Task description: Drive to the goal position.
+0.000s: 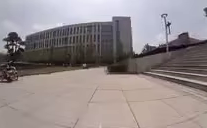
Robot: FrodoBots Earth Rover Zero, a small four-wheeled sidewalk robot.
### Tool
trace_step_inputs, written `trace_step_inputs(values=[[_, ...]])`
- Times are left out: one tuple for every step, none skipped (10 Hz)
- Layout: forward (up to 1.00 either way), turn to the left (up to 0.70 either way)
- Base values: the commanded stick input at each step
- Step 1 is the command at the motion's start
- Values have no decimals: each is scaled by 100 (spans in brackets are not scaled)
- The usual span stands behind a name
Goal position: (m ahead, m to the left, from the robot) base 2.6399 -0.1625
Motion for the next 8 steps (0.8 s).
trace_step_inputs(values=[[100,0],[100,0],[100,0],[100,0],[100,0],[100,0],[100,0],[100,0]])
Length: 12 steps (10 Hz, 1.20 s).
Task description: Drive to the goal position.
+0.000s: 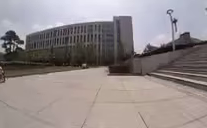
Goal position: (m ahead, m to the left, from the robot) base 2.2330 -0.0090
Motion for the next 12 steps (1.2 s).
trace_step_inputs(values=[[100,-15],[100,-6],[100,0],[100,0],[100,0],[100,0],[100,0],[100,0],[100,0],[100,0],[100,0],[100,0]])
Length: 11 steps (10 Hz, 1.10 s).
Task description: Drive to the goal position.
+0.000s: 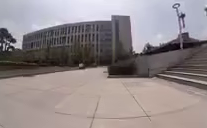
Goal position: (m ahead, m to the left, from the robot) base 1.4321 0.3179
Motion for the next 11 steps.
trace_step_inputs(values=[[100,0],[100,0],[100,1],[100,8],[100,0],[100,0],[100,0],[100,0],[100,0],[100,0],[100,0]])
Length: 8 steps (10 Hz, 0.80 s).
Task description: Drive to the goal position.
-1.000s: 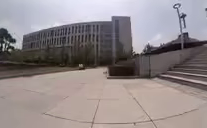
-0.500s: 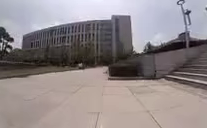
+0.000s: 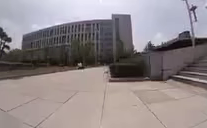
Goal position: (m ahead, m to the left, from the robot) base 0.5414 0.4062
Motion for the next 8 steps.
trace_step_inputs(values=[[100,0],[100,0],[100,24],[100,19],[100,10],[100,0],[100,0],[100,0]])
